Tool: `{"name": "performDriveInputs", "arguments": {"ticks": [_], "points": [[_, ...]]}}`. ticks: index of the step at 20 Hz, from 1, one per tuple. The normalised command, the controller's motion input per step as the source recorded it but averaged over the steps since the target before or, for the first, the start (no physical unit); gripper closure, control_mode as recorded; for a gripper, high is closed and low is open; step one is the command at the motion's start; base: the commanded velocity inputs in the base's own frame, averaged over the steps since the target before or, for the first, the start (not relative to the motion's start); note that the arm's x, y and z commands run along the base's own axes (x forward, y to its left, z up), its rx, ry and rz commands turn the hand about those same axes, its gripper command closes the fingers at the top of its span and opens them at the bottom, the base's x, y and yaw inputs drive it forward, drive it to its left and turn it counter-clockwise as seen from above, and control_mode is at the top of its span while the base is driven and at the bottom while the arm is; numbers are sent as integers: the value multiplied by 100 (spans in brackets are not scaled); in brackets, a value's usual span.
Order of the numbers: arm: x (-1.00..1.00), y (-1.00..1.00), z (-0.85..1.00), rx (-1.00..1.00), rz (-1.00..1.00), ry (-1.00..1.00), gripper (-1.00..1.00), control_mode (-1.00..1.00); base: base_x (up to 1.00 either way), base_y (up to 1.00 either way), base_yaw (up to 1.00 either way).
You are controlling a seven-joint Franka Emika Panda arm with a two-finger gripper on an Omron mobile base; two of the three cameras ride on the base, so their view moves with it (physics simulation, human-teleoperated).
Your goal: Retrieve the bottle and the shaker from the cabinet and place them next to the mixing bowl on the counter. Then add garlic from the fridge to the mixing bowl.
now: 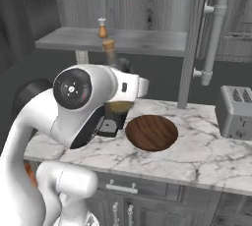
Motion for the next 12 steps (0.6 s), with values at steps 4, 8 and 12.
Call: {"name": "performDriveInputs", "arguments": {"ticks": [4,8,12], "points": [[-14,0,-69,-11,0,3,100,-100,0,0,0],[-5,0,-77,-7,0,0,100,-100,0,0,0],[0,0,-72,-1,0,0,100,-100,0,0,0]]}}
